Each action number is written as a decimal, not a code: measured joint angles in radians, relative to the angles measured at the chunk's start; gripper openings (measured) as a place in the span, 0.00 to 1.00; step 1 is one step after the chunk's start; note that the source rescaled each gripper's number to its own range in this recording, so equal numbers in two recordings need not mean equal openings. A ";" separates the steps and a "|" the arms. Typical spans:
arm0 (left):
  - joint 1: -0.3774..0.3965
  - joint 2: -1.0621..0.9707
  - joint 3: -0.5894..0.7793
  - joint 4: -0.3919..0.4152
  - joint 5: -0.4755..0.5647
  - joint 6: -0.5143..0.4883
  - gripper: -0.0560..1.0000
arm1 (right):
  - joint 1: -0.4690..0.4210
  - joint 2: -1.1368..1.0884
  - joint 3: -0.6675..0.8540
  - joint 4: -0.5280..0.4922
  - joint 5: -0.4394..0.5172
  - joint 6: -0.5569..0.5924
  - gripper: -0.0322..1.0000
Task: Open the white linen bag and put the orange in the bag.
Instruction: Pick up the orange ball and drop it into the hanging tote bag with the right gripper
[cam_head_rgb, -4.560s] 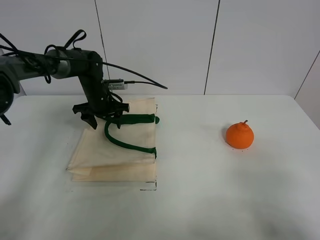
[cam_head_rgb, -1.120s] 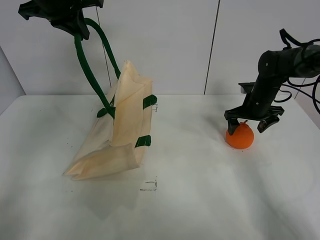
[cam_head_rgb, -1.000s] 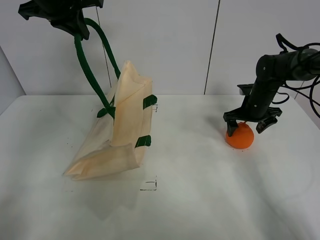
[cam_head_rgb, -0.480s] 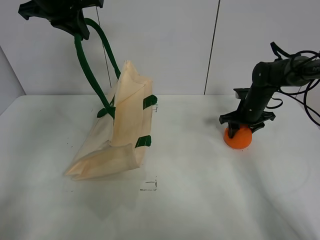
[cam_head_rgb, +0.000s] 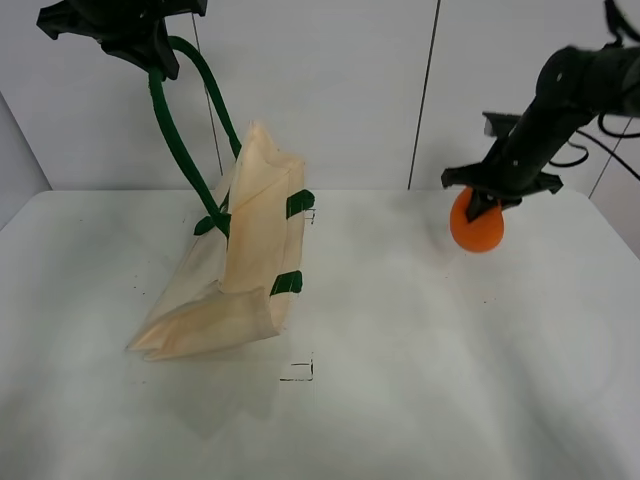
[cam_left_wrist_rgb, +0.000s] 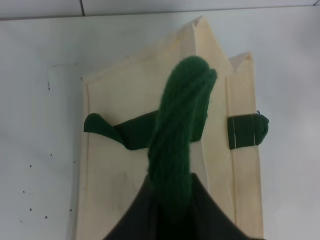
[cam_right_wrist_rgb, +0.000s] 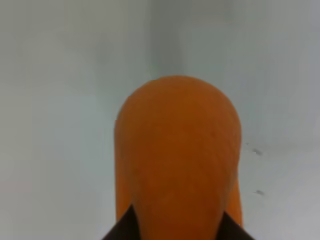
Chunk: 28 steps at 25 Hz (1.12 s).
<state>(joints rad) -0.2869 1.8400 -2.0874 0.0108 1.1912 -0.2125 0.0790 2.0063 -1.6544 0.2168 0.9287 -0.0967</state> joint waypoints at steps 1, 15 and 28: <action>0.000 0.000 0.000 0.000 0.000 0.000 0.05 | 0.000 -0.022 -0.028 0.059 0.018 -0.015 0.04; 0.000 0.000 0.000 0.000 0.000 0.000 0.05 | 0.313 -0.007 -0.137 0.421 -0.053 -0.127 0.04; 0.000 0.000 0.000 -0.011 0.000 0.000 0.05 | 0.445 0.216 -0.137 0.512 -0.220 -0.127 0.04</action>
<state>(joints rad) -0.2869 1.8400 -2.0874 0.0000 1.1912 -0.2125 0.5240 2.2221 -1.7910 0.7289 0.7084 -0.2239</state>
